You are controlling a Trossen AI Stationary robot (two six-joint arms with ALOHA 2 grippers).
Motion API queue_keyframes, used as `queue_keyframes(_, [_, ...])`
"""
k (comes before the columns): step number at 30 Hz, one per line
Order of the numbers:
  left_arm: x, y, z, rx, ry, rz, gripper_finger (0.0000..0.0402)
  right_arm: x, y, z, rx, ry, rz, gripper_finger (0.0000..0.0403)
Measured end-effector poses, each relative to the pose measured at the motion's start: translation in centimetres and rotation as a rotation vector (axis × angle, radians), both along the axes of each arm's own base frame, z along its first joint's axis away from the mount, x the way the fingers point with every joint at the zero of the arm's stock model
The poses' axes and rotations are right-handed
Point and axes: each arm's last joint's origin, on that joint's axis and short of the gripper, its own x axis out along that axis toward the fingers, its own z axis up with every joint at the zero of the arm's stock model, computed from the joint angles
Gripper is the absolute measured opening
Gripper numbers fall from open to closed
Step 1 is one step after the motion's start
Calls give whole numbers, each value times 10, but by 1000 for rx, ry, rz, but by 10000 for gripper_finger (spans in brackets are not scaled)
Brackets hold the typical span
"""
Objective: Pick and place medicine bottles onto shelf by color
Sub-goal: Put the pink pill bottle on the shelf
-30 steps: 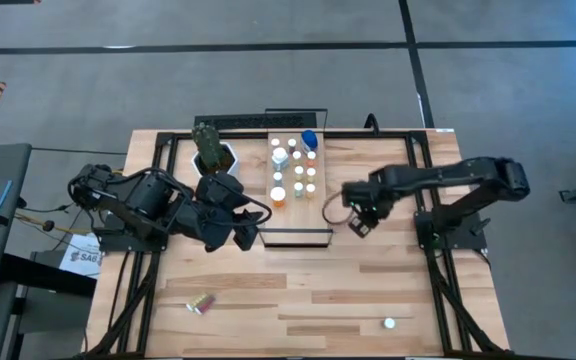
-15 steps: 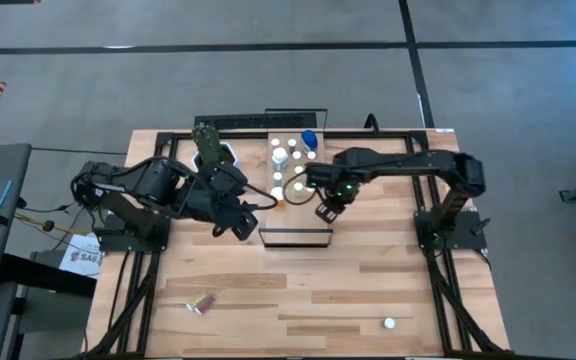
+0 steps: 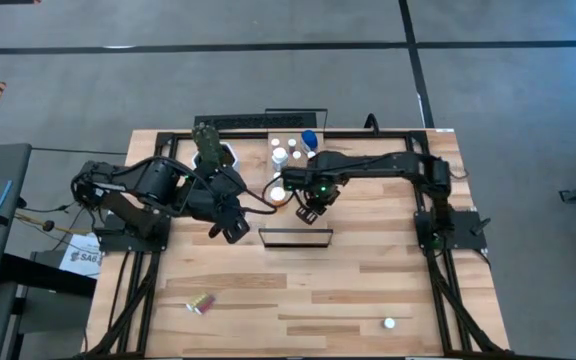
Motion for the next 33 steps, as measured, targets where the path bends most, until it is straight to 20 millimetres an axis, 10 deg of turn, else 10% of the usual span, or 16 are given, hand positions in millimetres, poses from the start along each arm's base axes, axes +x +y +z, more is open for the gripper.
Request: queue_keyframes(33, [-2, 1, -1, -26, -16, 87, 214, 14, -2, -10, -34, -50, 94, 227])
